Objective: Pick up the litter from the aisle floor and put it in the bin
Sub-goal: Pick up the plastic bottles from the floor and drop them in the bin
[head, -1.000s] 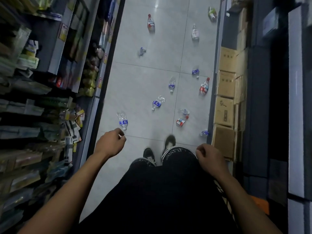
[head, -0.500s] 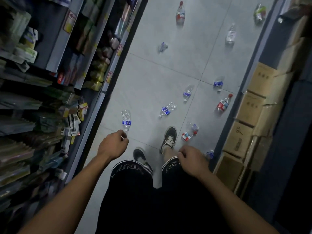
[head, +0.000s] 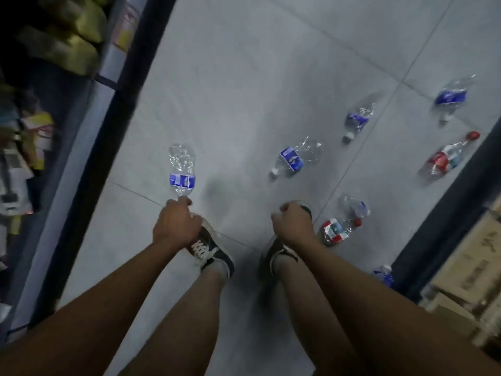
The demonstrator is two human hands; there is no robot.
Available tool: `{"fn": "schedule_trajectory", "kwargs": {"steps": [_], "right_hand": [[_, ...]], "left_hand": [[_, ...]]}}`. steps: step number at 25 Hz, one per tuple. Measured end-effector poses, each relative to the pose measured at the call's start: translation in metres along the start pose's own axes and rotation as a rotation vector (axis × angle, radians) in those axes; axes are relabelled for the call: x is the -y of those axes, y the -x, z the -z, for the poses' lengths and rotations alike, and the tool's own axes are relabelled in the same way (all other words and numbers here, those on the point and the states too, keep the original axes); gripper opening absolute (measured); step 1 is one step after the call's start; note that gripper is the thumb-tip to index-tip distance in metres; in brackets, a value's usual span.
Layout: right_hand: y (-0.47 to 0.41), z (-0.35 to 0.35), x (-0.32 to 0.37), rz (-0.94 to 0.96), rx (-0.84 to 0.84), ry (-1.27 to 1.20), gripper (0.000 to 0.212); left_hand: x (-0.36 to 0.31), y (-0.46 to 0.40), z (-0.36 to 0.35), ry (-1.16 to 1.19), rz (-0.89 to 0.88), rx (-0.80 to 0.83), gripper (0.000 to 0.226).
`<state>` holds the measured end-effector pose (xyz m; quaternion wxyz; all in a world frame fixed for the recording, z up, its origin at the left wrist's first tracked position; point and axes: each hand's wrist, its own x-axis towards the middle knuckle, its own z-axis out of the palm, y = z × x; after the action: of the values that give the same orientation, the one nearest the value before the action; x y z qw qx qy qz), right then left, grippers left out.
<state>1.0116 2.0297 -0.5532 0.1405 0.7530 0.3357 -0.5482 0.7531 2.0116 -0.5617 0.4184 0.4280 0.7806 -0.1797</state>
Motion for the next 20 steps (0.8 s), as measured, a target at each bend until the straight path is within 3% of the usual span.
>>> {"fn": "schedule_trajectory", "kwargs": {"steps": [4, 7, 13, 16, 20], "right_hand": [[-0.146, -0.047, 0.005, -0.189, -0.240, -0.325, 0.054], [-0.232, -0.061, 0.010, -0.329, -0.412, -0.575, 0.083], [-0.303, -0.063, 0.026, -0.432, -0.535, -0.703, 0.098], [-0.277, -0.066, 0.019, -0.344, -0.493, -0.551, 0.089], [-0.167, -0.045, 0.006, -0.045, -0.371, -0.155, 0.065]], "left_hand": [[0.032, -0.128, -0.081, -0.012, 0.036, -0.173, 0.090], [0.048, -0.197, -0.117, 0.038, 0.127, -0.257, 0.120], [0.049, -0.235, -0.134, 0.037, 0.101, -0.371, 0.099], [0.043, -0.208, -0.125, 0.015, 0.111, -0.328, 0.101], [0.021, -0.116, -0.084, 0.004, 0.064, -0.214, 0.090]]}}
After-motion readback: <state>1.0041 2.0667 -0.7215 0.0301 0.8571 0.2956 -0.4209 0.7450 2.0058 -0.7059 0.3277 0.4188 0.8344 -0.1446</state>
